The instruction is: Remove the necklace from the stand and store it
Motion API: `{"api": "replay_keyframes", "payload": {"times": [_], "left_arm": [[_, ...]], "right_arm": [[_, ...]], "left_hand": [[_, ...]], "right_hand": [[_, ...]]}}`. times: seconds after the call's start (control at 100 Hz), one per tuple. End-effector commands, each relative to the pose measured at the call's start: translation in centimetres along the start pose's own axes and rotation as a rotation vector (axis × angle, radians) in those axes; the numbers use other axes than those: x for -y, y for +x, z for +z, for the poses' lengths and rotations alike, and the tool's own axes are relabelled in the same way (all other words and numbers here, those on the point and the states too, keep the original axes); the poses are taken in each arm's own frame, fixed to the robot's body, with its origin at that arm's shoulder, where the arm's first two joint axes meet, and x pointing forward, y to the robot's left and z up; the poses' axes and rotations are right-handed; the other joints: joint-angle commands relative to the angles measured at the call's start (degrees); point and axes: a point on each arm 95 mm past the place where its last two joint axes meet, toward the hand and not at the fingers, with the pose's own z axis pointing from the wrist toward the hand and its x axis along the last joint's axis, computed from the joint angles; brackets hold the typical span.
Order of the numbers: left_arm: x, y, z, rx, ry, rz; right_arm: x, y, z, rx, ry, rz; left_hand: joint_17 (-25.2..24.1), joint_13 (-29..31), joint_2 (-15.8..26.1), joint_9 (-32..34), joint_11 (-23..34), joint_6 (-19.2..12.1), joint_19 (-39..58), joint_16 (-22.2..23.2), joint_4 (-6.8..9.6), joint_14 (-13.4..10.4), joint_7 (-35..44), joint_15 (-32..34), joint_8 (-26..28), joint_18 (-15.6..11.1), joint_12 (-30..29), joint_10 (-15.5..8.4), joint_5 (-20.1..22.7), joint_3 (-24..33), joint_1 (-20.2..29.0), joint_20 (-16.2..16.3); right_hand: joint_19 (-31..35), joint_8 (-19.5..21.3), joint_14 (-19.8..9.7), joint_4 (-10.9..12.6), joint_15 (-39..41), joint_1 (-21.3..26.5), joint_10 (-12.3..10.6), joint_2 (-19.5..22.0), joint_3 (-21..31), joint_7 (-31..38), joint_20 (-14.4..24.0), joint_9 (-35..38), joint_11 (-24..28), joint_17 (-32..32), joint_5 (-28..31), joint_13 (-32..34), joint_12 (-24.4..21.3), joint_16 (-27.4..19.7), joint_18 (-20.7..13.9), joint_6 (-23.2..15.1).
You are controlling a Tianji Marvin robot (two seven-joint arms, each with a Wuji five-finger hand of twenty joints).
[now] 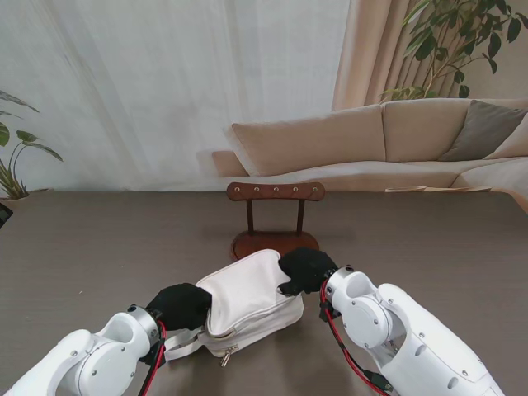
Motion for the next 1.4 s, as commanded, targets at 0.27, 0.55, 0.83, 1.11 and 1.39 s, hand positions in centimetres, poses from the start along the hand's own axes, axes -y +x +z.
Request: {"api": "replay_keyframes", "payload": {"times": [0.27,0.55,0.83,1.11,1.39], "left_arm": [[0.3,1.0,-0.2,-0.033,-0.019,-0.003],[1.1,0.2,-1.3,-0.019,-0.028,0.020],[1.4,-0.1,-1.3,-0.021,-0.039,0.023],[2.9,-0.9,-2.3,-0.010,-0.037,0.051],[4.6,-2.2,-3.0,0.010,-0.018,0.042]], "right_arm": [[-1.1,0.5,-0.2,-0.012,-0.010,-0.049],[-3.9,2.6,-1.2,-0.021,-0.130,-0.189],[-4.3,5.6,-1.1,-0.109,-0.176,-0.254],[-2.0,7.4,-0.1,-0.285,-0.097,-0.247],[0.3,6.9,0.8,-0.334,0.022,-0.271]], "left_hand": [[0.18,1.69,2.21,-0.24,-1.68,-6.91,1.60,-0.12,-1.57,-3.02,0.44,-0.03,1.28,-0.84,-0.43,-3.58,-3.04,0.15,0.62,-0.59],[0.16,1.67,2.24,-0.26,-1.69,-6.94,1.57,-0.10,-1.54,-2.90,0.43,-0.02,1.28,-0.84,-0.41,-3.58,-3.06,0.03,0.69,-0.62],[0.09,1.62,2.30,-0.28,-1.70,-6.93,1.51,-0.09,-1.52,-2.92,0.42,-0.03,1.27,-0.88,-0.39,-3.59,-3.10,-0.09,0.71,-0.65],[0.09,1.64,2.34,-0.28,-1.69,-6.95,1.51,-0.09,-1.49,-2.97,0.43,-0.04,1.29,-0.88,-0.36,-3.65,-3.12,-0.18,0.77,-0.66],[0.07,1.59,2.35,-0.32,-1.70,-6.94,1.50,-0.09,-1.46,-3.03,0.46,-0.06,1.32,-0.89,-0.33,-3.57,-3.12,-0.19,0.86,-0.68]], "right_hand": [[-6.26,7.88,3.39,11.90,-16.39,-11.45,-5.42,10.32,-5.73,-16.81,0.28,-16.65,-5.14,-13.75,-10.38,-15.63,-5.98,-3.63,4.24,-15.21],[-19.34,4.17,6.45,14.31,-30.41,-16.08,-3.00,17.55,-18.26,-21.24,-2.09,-38.28,-6.23,-23.20,-24.39,-34.96,-12.69,-11.60,5.50,-12.49],[-19.06,3.93,4.26,14.74,-29.91,-15.67,-4.80,17.22,-17.36,-20.57,-1.62,-36.93,-5.17,-21.97,-22.57,-34.41,-13.75,-12.63,4.05,-15.12],[-17.93,3.15,-0.84,13.76,-30.70,-15.67,-9.02,16.13,-14.35,-21.96,-2.48,-33.84,-7.15,-20.78,-25.37,-31.90,-15.04,-14.03,1.21,-18.02],[-18.65,1.67,-2.04,13.83,-32.04,-15.76,-10.34,17.12,-15.67,-22.78,-3.83,-35.24,-8.96,-22.16,-28.39,-33.28,-17.04,-15.37,0.12,-19.27]]}}
